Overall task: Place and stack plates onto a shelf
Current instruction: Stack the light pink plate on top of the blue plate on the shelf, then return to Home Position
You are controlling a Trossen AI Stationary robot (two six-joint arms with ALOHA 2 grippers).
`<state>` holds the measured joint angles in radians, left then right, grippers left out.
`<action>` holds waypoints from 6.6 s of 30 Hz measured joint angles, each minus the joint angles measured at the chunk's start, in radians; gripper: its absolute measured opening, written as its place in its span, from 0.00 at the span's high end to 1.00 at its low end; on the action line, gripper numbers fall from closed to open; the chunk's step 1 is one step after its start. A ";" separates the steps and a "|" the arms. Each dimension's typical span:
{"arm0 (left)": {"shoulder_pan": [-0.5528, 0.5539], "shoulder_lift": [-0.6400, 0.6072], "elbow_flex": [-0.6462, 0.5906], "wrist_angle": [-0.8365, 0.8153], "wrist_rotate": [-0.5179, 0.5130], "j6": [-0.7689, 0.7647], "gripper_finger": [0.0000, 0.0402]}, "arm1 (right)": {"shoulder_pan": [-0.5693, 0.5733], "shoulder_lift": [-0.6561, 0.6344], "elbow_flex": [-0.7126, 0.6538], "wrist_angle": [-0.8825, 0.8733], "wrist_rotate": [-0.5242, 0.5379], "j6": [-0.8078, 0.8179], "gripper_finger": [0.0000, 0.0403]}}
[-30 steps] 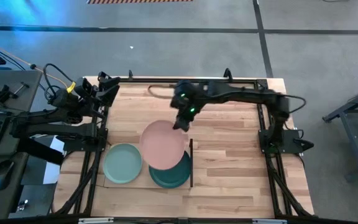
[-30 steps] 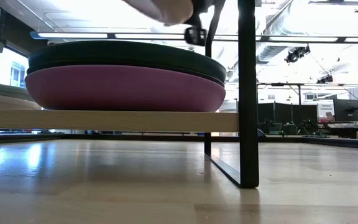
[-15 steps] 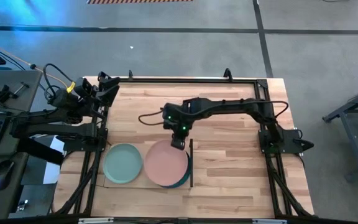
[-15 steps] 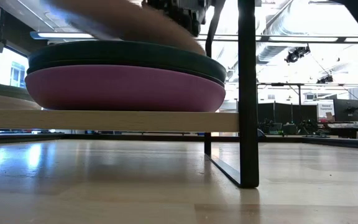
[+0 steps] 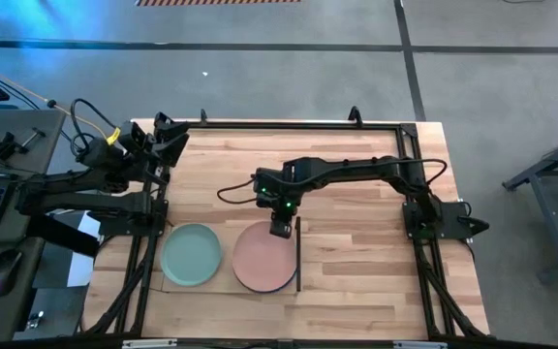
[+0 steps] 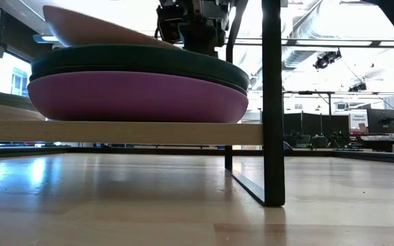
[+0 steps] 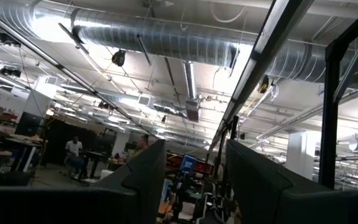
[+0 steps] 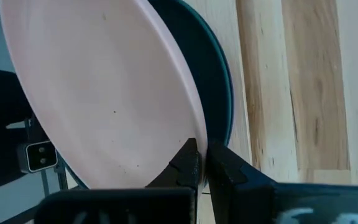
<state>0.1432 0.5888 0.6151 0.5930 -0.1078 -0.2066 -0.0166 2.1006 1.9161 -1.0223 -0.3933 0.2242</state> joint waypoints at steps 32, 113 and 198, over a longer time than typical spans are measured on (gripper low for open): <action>0.000 0.000 0.000 -0.059 -0.011 0.025 0.61 | -0.052 -0.135 0.000 -0.036 -0.052 -0.287 0.56; -0.069 -0.180 -0.133 -0.460 0.075 0.099 1.00 | -0.109 -1.211 -1.111 1.189 0.334 0.108 0.99; -0.246 -0.543 -0.602 -0.567 -0.007 -0.026 1.00 | -0.015 -1.634 -1.621 1.245 0.348 0.257 1.00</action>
<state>-0.1028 0.0456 0.0128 0.0261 -0.1145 -0.2325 -0.0318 0.4666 0.2950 0.2222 -0.0450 0.4813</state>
